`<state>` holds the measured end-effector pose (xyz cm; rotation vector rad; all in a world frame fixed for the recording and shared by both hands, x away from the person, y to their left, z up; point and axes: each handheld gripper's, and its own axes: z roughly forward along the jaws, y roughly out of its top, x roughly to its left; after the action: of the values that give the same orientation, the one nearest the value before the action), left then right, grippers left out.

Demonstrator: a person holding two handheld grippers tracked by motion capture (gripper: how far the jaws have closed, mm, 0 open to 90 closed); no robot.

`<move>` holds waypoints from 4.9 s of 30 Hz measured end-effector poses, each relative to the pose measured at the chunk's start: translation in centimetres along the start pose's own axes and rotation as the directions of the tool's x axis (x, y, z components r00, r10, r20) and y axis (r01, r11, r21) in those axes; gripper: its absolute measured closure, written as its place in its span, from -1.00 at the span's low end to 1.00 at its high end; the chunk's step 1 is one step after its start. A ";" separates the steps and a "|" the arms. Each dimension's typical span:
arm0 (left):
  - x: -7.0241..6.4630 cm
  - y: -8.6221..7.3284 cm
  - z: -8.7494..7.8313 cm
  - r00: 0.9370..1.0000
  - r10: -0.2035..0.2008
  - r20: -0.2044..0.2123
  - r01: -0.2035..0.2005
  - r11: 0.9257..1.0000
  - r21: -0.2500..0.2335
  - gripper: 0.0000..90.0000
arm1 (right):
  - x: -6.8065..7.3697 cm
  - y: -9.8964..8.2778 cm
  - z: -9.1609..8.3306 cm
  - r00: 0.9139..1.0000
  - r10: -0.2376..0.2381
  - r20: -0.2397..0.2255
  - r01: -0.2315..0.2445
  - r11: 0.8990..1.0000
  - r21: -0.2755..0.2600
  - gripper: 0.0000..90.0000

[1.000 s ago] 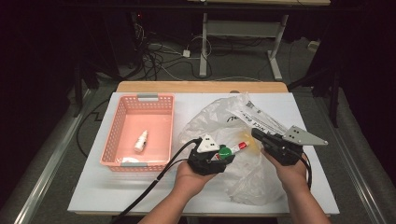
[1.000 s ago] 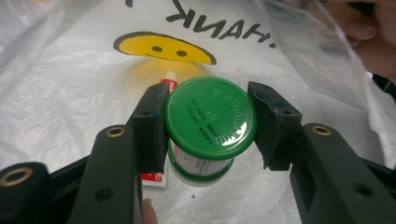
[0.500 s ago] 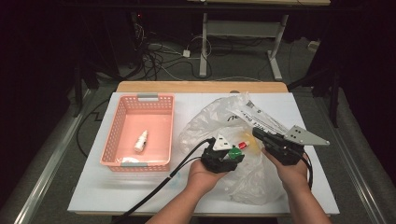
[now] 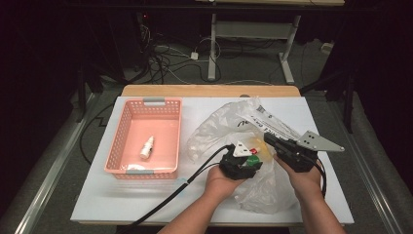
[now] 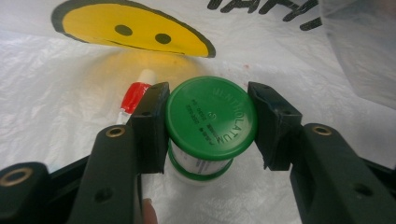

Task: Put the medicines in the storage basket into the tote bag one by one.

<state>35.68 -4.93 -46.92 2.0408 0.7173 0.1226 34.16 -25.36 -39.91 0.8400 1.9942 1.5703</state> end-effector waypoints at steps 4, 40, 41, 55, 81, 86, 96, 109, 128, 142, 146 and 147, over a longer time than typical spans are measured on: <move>-0.1 -0.2 0.6 1.000 0.000 -0.004 0.000 1.000 0.006 0.11 | 0.0 0.0 0.0 1.000 0.003 0.002 -0.003 1.000 -0.001 1.00; 0.4 -2.8 -8.5 0.998 -0.067 -0.016 0.067 0.997 -0.039 -0.91 | 0.1 -0.1 0.0 1.000 -0.006 -0.001 0.006 1.000 0.010 1.00; 0.4 -2.9 -8.8 0.998 -0.066 -0.017 0.065 0.997 -0.032 -1.00 | 0.1 -0.1 0.0 1.000 -0.008 0.000 0.008 1.000 0.008 1.00; 1.2 -4.6 -14.5 0.997 -0.069 -0.036 0.067 0.996 -0.060 -1.00 | 0.2 -0.2 0.1 1.000 -0.010 0.007 0.010 1.000 0.018 1.00; 7.7 -7.9 -22.2 0.944 -0.191 -0.268 0.165 0.980 -0.115 -1.00 | 0.1 -0.2 0.0 1.000 -0.010 0.006 0.010 1.000 0.019 1.00; 8.9 -8.7 -22.9 0.926 -0.226 -0.301 0.200 0.973 -0.117 -1.00 | 0.1 -0.2 0.0 1.000 -0.010 0.006 0.010 1.000 0.015 1.00; 10.4 -9.6 -24.1 0.904 -0.249 -0.347 0.219 0.968 -0.124 -1.00 | 0.1 -0.1 -0.2 1.000 -0.007 0.008 0.007 1.000 0.012 1.00; 11.0 -7.9 -24.6 0.912 -0.265 -0.312 0.224 0.961 -0.162 -1.00 | 0.3 0.1 -0.2 1.000 -0.015 0.010 0.014 1.000 0.008 1.00; 13.9 -4.2 -24.0 0.893 -0.290 -0.343 0.245 0.955 -0.168 -1.00 | 0.0 0.2 -0.6 1.000 -0.010 0.011 0.010 1.000 -0.005 1.00; 16.5 -3.9 -22.9 0.875 -0.325 -0.358 0.304 0.946 -0.115 -1.00 | -0.3 -0.1 -0.5 1.000 0.001 0.010 -0.001 1.000 0.000 1.00; 17.2 -3.6 -22.6 0.871 -0.318 -0.374 0.312 0.947 -0.079 -1.00 | -0.3 0.0 -0.6 1.000 0.001 0.010 -0.001 1.000 -0.001 1.00; 17.4 -3.6 -22.5 0.869 -0.323 -0.374 0.320 0.945 -0.071 -1.00 | -0.3 0.0 -0.5 1.000 0.001 0.009 -0.001 1.000 -0.001 1.00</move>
<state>40.41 22.61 -40.61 1.8779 1.2907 0.3351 34.04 -25.94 -39.80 0.8467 1.9865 1.5653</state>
